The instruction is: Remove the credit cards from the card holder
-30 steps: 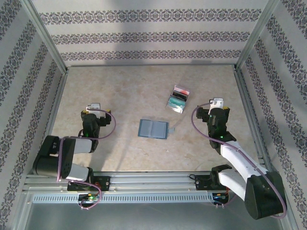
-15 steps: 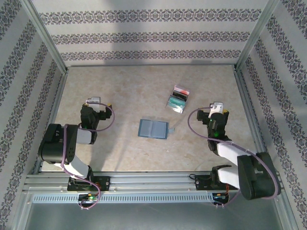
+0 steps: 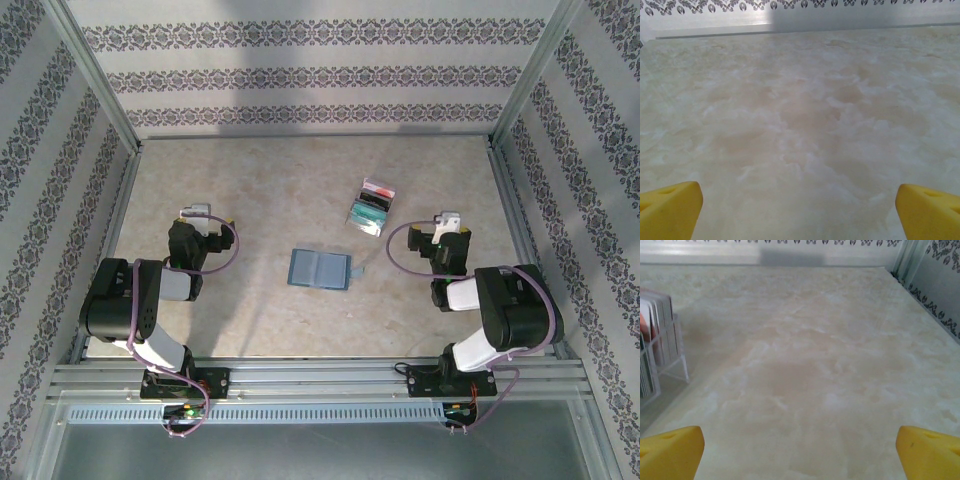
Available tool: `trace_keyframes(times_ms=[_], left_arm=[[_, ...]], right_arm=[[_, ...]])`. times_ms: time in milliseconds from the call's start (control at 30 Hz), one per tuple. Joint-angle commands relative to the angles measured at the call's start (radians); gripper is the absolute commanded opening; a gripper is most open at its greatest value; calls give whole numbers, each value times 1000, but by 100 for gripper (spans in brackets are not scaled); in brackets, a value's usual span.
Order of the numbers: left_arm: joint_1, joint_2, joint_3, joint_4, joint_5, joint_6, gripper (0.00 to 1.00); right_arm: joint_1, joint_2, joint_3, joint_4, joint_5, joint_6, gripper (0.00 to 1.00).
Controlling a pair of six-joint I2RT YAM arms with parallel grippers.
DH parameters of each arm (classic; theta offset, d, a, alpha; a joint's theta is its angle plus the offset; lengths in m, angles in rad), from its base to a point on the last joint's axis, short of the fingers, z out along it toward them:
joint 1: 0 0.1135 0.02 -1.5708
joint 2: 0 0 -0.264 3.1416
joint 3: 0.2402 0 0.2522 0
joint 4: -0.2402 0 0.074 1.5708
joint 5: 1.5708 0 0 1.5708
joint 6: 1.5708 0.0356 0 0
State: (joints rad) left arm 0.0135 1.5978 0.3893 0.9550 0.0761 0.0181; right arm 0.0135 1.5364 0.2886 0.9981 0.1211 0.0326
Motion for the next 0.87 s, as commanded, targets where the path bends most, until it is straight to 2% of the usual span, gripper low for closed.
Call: trace_keyframes(times_ms=[0, 833], left_arm=[[6, -6, 0, -10, 16, -15, 99], [6, -5, 0, -12, 17, -15, 99]], right_arm=[[-43, -9, 76, -40, -179, 31, 98], [-30, -9, 86, -49, -173, 17, 98]])
